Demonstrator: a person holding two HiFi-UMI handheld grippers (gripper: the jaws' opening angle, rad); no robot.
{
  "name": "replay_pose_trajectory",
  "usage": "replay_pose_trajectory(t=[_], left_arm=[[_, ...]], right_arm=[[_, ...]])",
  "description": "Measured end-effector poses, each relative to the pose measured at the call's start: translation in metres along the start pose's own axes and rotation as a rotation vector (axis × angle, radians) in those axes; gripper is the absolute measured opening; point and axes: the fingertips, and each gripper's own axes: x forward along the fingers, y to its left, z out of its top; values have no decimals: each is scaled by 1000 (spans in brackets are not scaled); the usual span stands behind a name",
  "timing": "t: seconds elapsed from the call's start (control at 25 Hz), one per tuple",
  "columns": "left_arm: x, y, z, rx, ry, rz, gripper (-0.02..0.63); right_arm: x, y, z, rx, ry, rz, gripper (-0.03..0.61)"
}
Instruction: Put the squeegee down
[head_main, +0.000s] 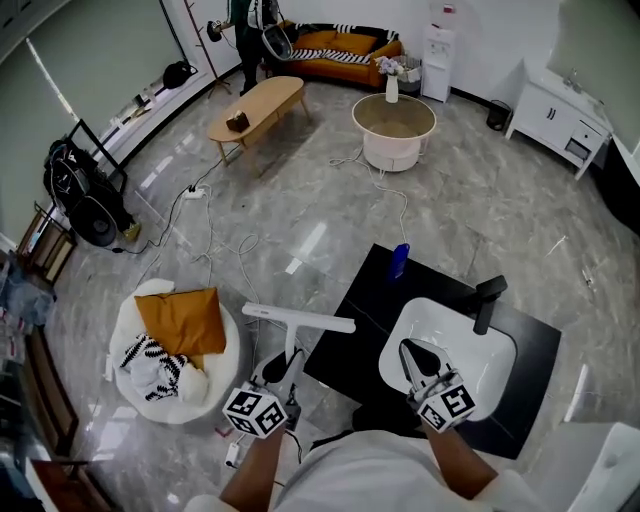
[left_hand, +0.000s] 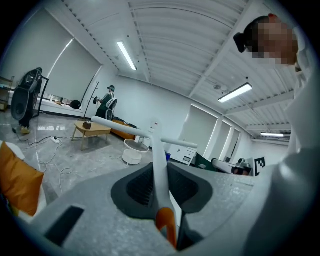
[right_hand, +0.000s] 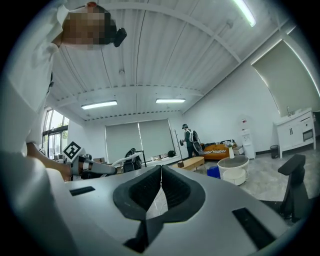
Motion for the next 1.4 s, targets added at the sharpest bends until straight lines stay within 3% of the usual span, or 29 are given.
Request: replay_pose_trajectory(t=[0.2, 0.48, 0.8, 1.16, 1.4], left_arm=[[46, -5, 11, -2, 59, 4, 83], [90, -1, -1, -23, 153, -5, 81], [143, 3, -40, -56, 303, -50, 81], [205, 2, -91, -100, 465, -139, 81], [228, 5, -127, -132, 560, -151, 81]], right_arm=[[9, -34, 7, 4, -16, 31, 15], [6, -77, -13, 58, 3, -49, 15], [-8, -107, -36, 104, 17, -176, 15], [-29, -119, -60, 182, 44, -332, 15], [-41, -123, -74, 213, 61, -411, 15]])
